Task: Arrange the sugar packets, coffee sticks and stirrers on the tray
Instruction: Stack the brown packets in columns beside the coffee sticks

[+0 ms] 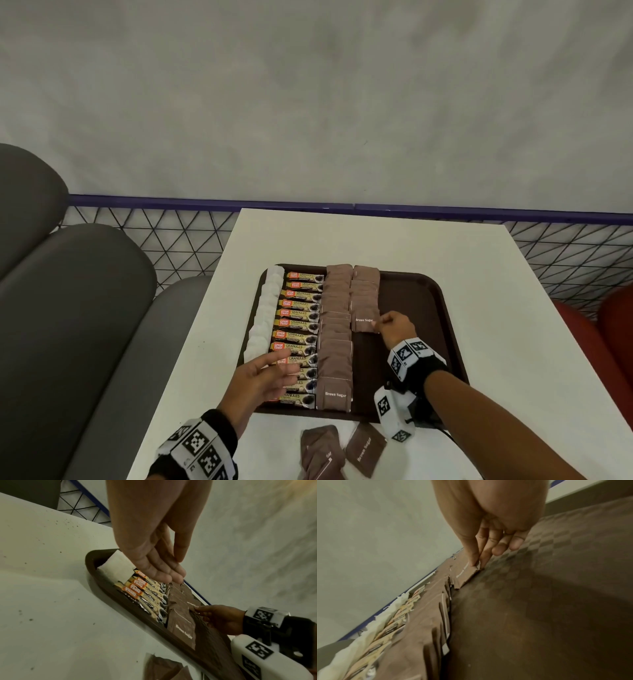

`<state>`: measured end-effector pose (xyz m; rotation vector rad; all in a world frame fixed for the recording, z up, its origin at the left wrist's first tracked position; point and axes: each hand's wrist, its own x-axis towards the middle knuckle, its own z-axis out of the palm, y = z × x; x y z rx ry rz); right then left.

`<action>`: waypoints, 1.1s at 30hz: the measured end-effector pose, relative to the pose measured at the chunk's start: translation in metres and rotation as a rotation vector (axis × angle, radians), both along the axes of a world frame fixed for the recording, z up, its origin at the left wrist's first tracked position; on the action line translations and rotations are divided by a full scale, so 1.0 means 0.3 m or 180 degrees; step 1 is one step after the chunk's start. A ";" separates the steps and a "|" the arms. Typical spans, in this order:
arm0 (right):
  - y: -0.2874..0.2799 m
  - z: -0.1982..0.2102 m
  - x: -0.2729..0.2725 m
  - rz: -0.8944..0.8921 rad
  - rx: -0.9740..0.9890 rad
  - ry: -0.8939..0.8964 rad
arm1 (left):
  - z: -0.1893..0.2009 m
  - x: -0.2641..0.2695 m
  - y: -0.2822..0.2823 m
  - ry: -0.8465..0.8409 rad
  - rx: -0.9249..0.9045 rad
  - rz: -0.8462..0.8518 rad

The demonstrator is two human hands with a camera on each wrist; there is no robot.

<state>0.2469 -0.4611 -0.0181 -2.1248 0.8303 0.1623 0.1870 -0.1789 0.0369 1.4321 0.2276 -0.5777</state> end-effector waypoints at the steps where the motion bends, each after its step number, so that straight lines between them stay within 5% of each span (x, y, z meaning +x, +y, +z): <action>1: 0.005 -0.002 0.005 -0.0004 -0.0074 0.0023 | -0.006 -0.001 0.002 0.0021 0.0046 -0.0014; 8: 0.025 0.004 0.002 -0.0041 -0.0364 0.0119 | -0.021 -0.026 0.015 0.0095 0.0258 -0.0377; 15: 0.049 0.048 -0.126 0.0293 -0.0802 -0.0543 | -0.049 -0.103 0.019 0.0035 0.0627 -0.0871; 21: 0.069 0.077 -0.339 0.1053 -0.0340 -0.1045 | -0.097 -0.202 0.024 -0.0332 0.1379 -0.1438; 26: 0.078 0.118 -0.527 0.2140 0.0175 -0.0745 | -0.089 -0.292 0.001 -0.0522 0.1859 -0.1764; 33: 0.098 0.105 -0.670 0.3648 -0.0862 0.0125 | -0.092 -0.362 -0.076 -0.0917 0.2778 -0.2628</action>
